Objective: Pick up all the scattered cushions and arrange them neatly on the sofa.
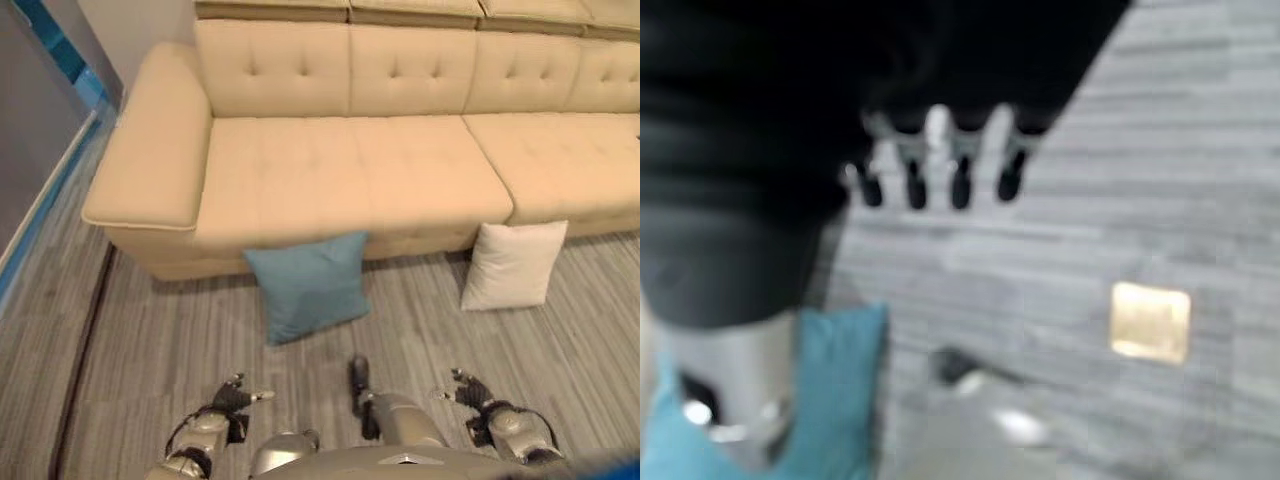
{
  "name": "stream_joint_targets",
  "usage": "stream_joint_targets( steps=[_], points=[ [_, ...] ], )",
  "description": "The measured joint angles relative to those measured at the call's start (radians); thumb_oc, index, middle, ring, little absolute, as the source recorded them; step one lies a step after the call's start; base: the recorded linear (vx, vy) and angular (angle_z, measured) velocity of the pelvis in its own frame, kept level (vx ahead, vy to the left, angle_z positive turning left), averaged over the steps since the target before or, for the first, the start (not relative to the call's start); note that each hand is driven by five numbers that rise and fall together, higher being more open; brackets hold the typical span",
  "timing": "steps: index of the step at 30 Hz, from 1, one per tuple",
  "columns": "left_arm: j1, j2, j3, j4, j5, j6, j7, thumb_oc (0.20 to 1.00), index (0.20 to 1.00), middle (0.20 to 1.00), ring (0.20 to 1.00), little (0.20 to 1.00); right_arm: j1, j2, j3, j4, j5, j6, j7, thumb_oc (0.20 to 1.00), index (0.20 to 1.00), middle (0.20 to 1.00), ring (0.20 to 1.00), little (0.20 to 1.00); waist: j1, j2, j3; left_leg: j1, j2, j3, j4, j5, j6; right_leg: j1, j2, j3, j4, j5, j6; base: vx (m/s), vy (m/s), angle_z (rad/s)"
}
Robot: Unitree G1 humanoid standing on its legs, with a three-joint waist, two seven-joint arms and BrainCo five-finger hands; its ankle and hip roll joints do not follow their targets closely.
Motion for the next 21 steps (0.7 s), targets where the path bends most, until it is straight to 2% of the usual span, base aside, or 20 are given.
stream_joint_targets(
  steps=[1,2,3,4,5,6,7,8,9,12,13,14,15,17,18,19,20,21],
  points=[
    [0.023,-0.015,-0.008,-0.003,0.001,-0.004,-0.008,1.000,1.000,1.000,1.000,1.000,-0.004,-0.001,-0.001,0.033,0.000,0.002,0.003,1.000,1.000,1.000,1.000,1.000,0.026,0.011,-0.004,0.013,0.004,-0.004,0.085,0.006,-0.059,0.061,0.020,0.003,-0.004,-0.027,-0.072,0.30,0.026,0.60],
    [0.048,-0.022,-0.007,-0.001,0.002,-0.002,-0.011,1.000,1.000,1.000,1.000,1.000,-0.014,-0.008,-0.004,0.037,0.000,0.001,0.003,1.000,1.000,1.000,1.000,1.000,0.038,0.027,-0.014,0.020,0.004,-0.008,0.133,-0.001,-0.077,0.095,0.030,0.007,-0.013,-0.037,-0.101,0.26,0.017,0.18],
    [0.064,-0.027,-0.008,0.001,0.006,-0.001,-0.014,1.000,1.000,1.000,1.000,1.000,-0.016,-0.018,-0.005,0.030,0.000,-0.007,0.002,1.000,1.000,1.000,1.000,1.000,0.035,0.045,-0.030,0.002,0.007,-0.009,0.184,-0.003,-0.104,0.123,0.035,0.001,-0.031,-0.044,-0.113,0.21,0.002,0.54],
    [0.047,-0.025,-0.015,-0.008,0.023,0.001,-0.015,1.000,1.000,1.000,1.000,1.000,-0.016,-0.029,-0.012,-0.004,0.006,-0.009,0.000,1.000,1.000,1.000,1.000,1.000,0.005,0.048,-0.038,-0.118,0.011,0.056,0.381,-0.004,-0.215,0.154,0.010,-0.045,-0.080,-0.053,-0.161,0.16,-0.029,1.24],
    [0.018,-0.021,-0.019,-0.011,0.026,-0.002,-0.015,1.000,1.000,1.000,1.000,1.000,-0.013,-0.034,-0.019,-0.008,0.013,-0.009,-0.001,1.000,1.000,1.000,1.000,1.000,-0.010,0.038,-0.031,-0.214,0.014,0.142,0.524,0.008,-0.230,0.162,-0.006,-0.066,-0.099,-0.028,-0.199,0.10,-0.018,1.23],
    [0.010,-0.022,-0.024,-0.019,0.026,-0.004,-0.012,1.000,1.000,1.000,1.000,1.000,-0.016,-0.034,-0.019,0.003,0.018,-0.007,0.000,1.000,1.000,1.000,1.000,1.000,0.004,0.025,-0.023,-0.247,0.009,0.167,0.535,0.013,-0.222,0.160,-0.008,-0.064,-0.099,-0.024,-0.202,0.14,0.016,0.53],
    [-0.003,-0.018,-0.027,-0.047,0.024,-0.008,-0.013,1.000,1.000,1.000,1.000,1.000,-0.039,-0.028,-0.014,0.013,0.021,-0.010,-0.006,1.000,1.000,1.000,1.000,1.000,0.026,0.022,-0.021,-0.310,0.048,0.210,0.479,0.011,-0.200,0.178,-0.010,-0.074,-0.138,-0.016,-0.198,0.10,0.026,0.14],
    [-0.016,-0.016,-0.029,-0.047,0.024,-0.005,-0.014,1.000,1.000,1.000,1.000,1.000,-0.044,-0.020,-0.014,0.008,0.025,-0.011,-0.008,1.000,1.000,1.000,1.000,1.000,0.021,0.010,-0.012,-0.321,0.085,0.251,0.373,0.017,-0.198,0.194,-0.011,-0.093,-0.163,-0.018,-0.193,0.13,0.054,0.31],
    [-0.027,-0.014,-0.029,-0.047,0.024,-0.005,-0.014,1.000,1.000,1.000,1.000,1.000,-0.045,-0.016,-0.012,0.003,0.031,-0.010,-0.007,1.000,1.000,1.000,1.000,1.000,0.015,0.003,-0.001,-0.324,0.105,0.259,0.272,0.032,-0.191,0.211,-0.012,-0.108,-0.183,-0.016,-0.191,0.12,0.059,0.43],
    [-0.027,0.000,-0.027,-0.069,0.018,-0.005,-0.014,1.000,1.000,1.000,1.000,1.000,-0.072,-0.016,-0.013,-0.005,0.039,-0.010,-0.008,1.000,1.000,1.000,1.000,1.000,0.024,-0.013,0.037,-0.320,0.119,0.203,0.027,0.123,-0.199,0.241,-0.007,-0.106,-0.209,-0.020,-0.180,0.17,0.162,0.05],
    [-0.026,0.000,-0.027,-0.069,0.018,-0.005,-0.014,1.000,1.000,1.000,1.000,1.000,-0.072,-0.018,-0.014,-0.005,0.039,-0.010,-0.009,1.000,1.000,1.000,1.000,1.000,0.024,-0.012,0.038,-0.321,0.118,0.199,0.006,0.133,-0.198,0.242,-0.006,-0.106,-0.212,-0.021,-0.179,0.08,0.138,0.00],
    [-0.036,-0.003,-0.027,-0.069,0.018,-0.005,-0.014,1.000,1.000,1.000,1.000,1.000,-0.071,-0.022,-0.019,-0.001,0.039,-0.010,-0.009,1.000,1.000,1.000,1.000,1.000,0.026,-0.008,0.046,-0.324,0.119,0.213,-0.053,0.179,-0.197,0.245,-0.005,-0.109,-0.222,-0.024,-0.174,0.09,0.238,-0.01],
    [-0.036,-0.005,-0.027,-0.070,0.018,-0.005,-0.014,1.000,1.000,1.000,1.000,1.000,-0.071,-0.026,-0.020,-0.002,0.038,-0.010,-0.009,1.000,1.000,1.000,1.000,1.000,0.023,0.010,0.060,-0.323,0.122,0.235,-0.059,0.219,-0.190,0.260,0.000,-0.111,-0.223,-0.021,-0.177,0.09,0.238,0.01],
    [-0.033,-0.013,-0.022,-0.052,0.019,-0.006,-0.014,1.000,1.000,1.000,1.000,1.000,-0.069,-0.027,-0.024,0.000,0.038,-0.009,-0.008,1.000,1.000,1.000,1.000,1.000,0.014,0.032,0.058,-0.320,0.117,0.276,-0.039,0.230,-0.172,0.269,0.004,-0.105,-0.222,-0.039,-0.151,0.09,0.248,-0.03],
    [-0.024,-0.019,-0.013,-0.041,0.019,-0.006,-0.014,1.000,1.000,1.000,1.000,1.000,-0.062,-0.027,-0.029,-0.001,0.038,-0.009,-0.007,1.000,1.000,1.000,1.000,1.000,0.013,0.045,0.051,-0.307,0.119,0.273,-0.045,0.239,-0.161,0.266,0.006,-0.102,-0.217,-0.041,-0.148,0.08,0.258,-0.21],
    [-0.019,-0.019,-0.012,-0.038,0.019,-0.004,-0.014,1.000,1.000,1.000,1.000,1.000,-0.072,-0.025,-0.029,-0.001,0.038,-0.009,-0.008,1.000,1.000,1.000,1.000,1.000,0.012,0.053,0.057,-0.289,0.113,0.266,-0.063,0.261,-0.135,0.266,0.005,-0.086,-0.206,-0.046,-0.141,0.05,0.178,-0.32],
    [-0.014,-0.017,-0.011,-0.037,0.019,-0.003,-0.014,1.000,1.000,1.000,1.000,1.000,-0.077,-0.021,-0.027,-0.004,0.037,-0.008,-0.007,1.000,1.000,1.000,1.000,1.000,0.016,0.052,0.060,-0.276,0.105,0.272,-0.076,0.269,-0.125,0.261,-0.003,-0.072,-0.195,-0.050,-0.134,0.05,0.327,-0.43],
    [-0.003,-0.021,-0.012,-0.038,0.019,-0.002,-0.015,1.000,1.000,1.000,1.000,1.000,-0.079,-0.021,-0.032,-0.008,0.037,-0.010,-0.007,1.000,1.000,1.000,1.000,1.000,0.015,0.061,0.065,-0.252,0.096,0.301,-0.096,0.277,-0.107,0.248,-0.018,-0.060,-0.141,-0.086,-0.086,0.04,0.246,-0.32]
  ],
)
